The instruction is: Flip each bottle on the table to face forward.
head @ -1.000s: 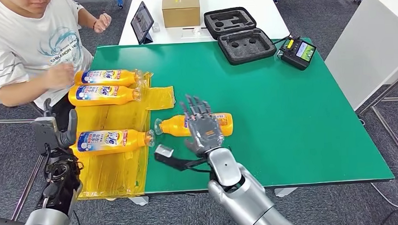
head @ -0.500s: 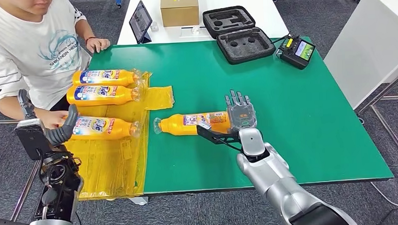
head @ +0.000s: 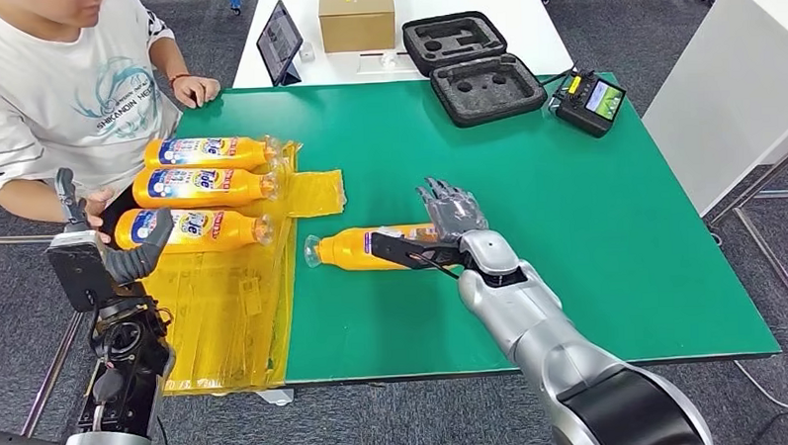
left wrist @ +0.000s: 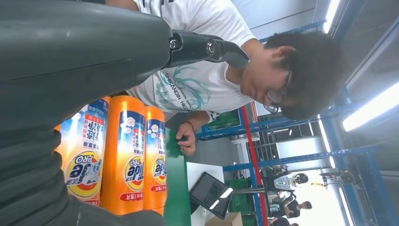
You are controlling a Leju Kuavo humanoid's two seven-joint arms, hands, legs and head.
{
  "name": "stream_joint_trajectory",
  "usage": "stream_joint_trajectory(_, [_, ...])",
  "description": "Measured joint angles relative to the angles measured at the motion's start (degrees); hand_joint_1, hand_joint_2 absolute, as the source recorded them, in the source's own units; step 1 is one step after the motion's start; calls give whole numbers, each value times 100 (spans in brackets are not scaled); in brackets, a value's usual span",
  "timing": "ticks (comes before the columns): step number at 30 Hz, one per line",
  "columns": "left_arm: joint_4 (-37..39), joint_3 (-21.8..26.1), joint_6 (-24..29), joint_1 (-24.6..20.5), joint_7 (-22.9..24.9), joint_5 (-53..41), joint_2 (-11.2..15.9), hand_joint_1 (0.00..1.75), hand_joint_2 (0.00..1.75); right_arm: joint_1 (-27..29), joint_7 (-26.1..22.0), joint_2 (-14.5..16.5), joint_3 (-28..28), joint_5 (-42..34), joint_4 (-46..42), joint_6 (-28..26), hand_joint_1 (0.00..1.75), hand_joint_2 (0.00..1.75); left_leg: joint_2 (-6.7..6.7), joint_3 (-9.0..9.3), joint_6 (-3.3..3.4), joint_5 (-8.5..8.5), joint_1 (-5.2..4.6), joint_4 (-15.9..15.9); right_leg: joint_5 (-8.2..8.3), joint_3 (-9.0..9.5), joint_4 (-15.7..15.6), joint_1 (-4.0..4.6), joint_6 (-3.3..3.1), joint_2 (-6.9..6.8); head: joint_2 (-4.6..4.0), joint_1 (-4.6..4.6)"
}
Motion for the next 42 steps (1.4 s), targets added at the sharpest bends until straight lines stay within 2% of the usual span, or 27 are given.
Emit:
stream_joint_trajectory(7, [11, -52, -34, -60, 0, 23, -6, 0, 175, -206, -543, 103, -75, -343, 195, 315, 0, 175, 0, -2, 0, 0, 0, 0, 0, -3, 0, 0, 0, 0, 0, 0])
stream_joint_trajectory(17, [83, -53, -127, -108, 0, 139, -8, 0, 175, -505, -868, 212, -181, -683, 459, 809, 0, 175, 0, -4, 0, 1, 1, 0, 0, -4, 1, 0, 0, 0, 0, 0])
stream_joint_trajectory(27, [256, -25, -336, -146, 0, 262, -8, 0, 175, -618, -702, 230, -205, -854, 819, 1506, 0, 175, -1, -4, 0, 0, 0, 0, 0, -5, 0, 0, 0, 0, 0, 0])
stream_joint_trajectory(42, [715, 92, -600, -264, 2, 444, -8, 0, 175, -570, -71, 89, -205, -713, 1176, 1805, 0, 175, 0, -4, 0, 0, 0, 0, 0, -7, 0, 0, 0, 0, 0, -1])
